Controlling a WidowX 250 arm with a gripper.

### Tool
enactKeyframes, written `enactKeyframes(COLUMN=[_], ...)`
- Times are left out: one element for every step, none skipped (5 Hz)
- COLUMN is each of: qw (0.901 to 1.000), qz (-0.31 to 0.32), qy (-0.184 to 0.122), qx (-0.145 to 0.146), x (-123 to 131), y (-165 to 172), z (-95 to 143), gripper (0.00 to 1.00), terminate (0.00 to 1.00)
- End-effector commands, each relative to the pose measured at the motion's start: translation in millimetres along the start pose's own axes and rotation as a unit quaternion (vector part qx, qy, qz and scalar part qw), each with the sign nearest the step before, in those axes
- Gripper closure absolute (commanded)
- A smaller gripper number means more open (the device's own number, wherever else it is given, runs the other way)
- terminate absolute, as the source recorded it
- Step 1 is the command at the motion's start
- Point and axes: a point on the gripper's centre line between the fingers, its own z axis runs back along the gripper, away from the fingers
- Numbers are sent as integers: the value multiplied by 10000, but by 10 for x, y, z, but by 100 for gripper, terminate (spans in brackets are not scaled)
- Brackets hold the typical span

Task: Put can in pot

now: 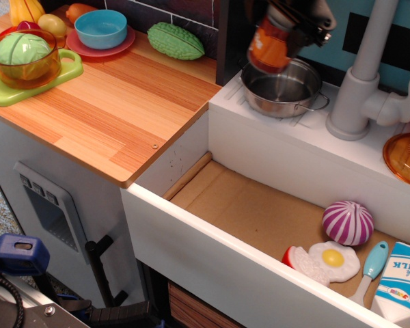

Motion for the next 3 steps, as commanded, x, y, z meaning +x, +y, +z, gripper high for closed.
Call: enactKeyframes(qw=[9976, 9956, 9956], qz=[-139, -372, -372], qy=[-662, -819, -819], qx=[-147, -259, -259], x=[247, 352, 352], y=[158, 162, 162], z=[-153, -287, -287], gripper=[100, 100, 0], terminate=[0, 0, 100])
